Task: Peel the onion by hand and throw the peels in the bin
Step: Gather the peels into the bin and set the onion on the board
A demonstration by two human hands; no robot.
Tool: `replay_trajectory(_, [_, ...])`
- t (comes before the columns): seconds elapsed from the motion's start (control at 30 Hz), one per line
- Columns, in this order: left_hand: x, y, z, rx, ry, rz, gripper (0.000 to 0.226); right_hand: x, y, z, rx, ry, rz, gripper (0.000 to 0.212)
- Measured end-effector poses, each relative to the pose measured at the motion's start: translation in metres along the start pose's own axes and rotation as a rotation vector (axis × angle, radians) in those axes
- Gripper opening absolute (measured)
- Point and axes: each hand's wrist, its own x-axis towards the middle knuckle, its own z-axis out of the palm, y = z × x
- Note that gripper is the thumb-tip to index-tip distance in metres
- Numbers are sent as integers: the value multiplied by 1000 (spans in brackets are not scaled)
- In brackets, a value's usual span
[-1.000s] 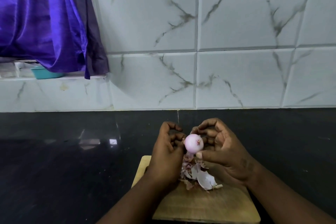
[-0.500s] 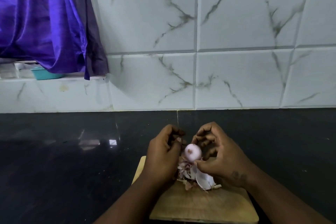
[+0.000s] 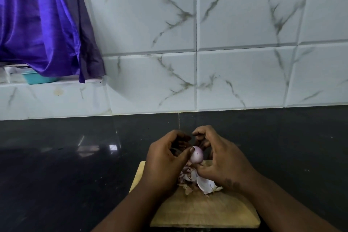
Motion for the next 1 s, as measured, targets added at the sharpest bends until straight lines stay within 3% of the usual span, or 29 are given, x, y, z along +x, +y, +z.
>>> replay_trajectory(0.2, [0, -3, 2, 106, 4, 78, 29, -1, -3, 2, -31, -5, -24, 70])
replay_trajectory(0.37, [4, -9, 0, 213, 44, 6, 24, 2, -3, 2, 203, 52, 60, 73])
replay_trajectory(0.5, [5, -10, -1, 182, 25, 11, 22, 6, 8, 2, 317, 89, 139, 73])
replay_trajectory(0.67, [2, -3, 2, 155, 19, 79, 11, 7, 15, 4, 296, 57, 145, 74])
replay_trajectory(1.0, [2, -2, 0, 34, -27, -7, 36, 7, 15, 3, 280, 74, 164, 73])
